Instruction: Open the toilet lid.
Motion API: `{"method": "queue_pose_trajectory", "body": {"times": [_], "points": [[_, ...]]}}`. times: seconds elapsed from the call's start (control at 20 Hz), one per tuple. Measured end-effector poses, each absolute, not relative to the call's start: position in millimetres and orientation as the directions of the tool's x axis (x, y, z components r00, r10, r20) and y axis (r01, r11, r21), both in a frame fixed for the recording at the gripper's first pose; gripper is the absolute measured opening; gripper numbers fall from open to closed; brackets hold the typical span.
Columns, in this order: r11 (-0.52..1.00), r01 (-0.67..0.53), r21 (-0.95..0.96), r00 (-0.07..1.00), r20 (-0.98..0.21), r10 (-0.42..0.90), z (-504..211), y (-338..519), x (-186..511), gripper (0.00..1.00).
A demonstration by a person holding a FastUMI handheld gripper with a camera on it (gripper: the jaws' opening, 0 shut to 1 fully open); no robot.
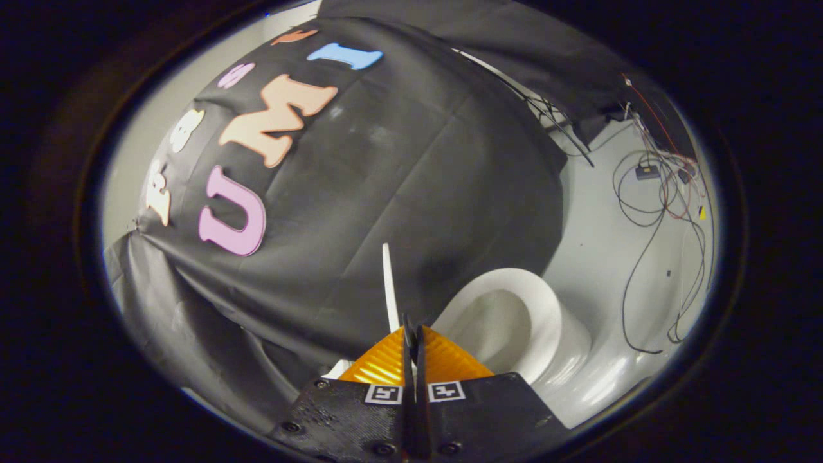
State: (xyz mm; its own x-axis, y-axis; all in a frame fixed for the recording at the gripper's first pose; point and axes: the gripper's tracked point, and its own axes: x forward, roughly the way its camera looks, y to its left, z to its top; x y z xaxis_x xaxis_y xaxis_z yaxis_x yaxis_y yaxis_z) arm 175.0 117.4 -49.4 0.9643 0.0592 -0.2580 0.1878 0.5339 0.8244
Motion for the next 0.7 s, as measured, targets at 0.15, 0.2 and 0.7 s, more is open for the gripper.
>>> {"method": "queue_pose_trajectory", "body": {"times": [0.15, 0.2, 0.7], "points": [[0.587, 0.188, 0.788, 0.965, -0.258, 0.037, -24, 148, 173, 0.0], [0.609, 0.192, 0.769, 0.965, -0.262, 0.028, -18, 158, 173, 0.0], [0.864, 0.127, 0.487, 0.962, -0.271, 0.012, 43, 268, 171, 0.0]]}}
